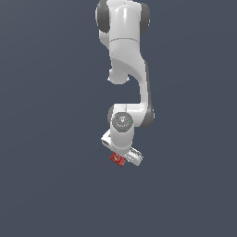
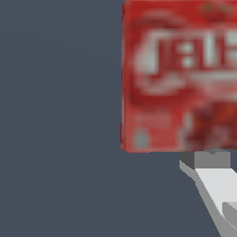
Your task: Pick up the object and move it to a goal position.
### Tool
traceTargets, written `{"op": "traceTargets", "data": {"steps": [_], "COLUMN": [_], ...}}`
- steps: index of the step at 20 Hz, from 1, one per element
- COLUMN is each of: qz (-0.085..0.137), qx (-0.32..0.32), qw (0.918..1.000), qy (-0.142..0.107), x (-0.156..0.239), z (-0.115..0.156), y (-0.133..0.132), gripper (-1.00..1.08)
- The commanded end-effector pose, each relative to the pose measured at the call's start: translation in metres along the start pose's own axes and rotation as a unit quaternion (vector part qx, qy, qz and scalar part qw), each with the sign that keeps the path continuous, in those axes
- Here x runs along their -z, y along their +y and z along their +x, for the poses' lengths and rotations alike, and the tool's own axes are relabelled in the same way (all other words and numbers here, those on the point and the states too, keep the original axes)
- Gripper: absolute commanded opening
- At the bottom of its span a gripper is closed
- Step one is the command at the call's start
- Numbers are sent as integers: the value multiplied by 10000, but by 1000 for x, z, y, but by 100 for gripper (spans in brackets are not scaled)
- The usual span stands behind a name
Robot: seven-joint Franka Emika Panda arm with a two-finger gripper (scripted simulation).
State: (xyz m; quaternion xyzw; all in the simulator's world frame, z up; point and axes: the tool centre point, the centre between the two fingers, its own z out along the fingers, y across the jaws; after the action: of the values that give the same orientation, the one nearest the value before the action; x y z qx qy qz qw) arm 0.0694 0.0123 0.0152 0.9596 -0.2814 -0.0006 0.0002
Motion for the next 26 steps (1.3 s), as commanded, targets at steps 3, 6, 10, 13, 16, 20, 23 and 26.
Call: {"op": "traceTargets", "data": {"steps": [3, 6, 10, 13, 16, 20, 23, 26], "qz": [4, 4, 4, 4, 4, 4, 4, 1], "qx": [0, 0, 0, 0, 0, 0, 0, 0], "qw": [10000, 10000, 10000, 10000, 10000, 10000, 10000, 10000], "qy": [5, 5, 5, 5, 5, 5, 5, 7], "x": [0, 0, 0, 3, 10, 26, 43, 61], "z": [1, 1, 1, 2, 8, 22, 35, 50], "y": [0, 0, 0, 0, 2, 6, 10, 14], "gripper": [-100, -100, -100, -100, -100, -100, -100, -100]}}
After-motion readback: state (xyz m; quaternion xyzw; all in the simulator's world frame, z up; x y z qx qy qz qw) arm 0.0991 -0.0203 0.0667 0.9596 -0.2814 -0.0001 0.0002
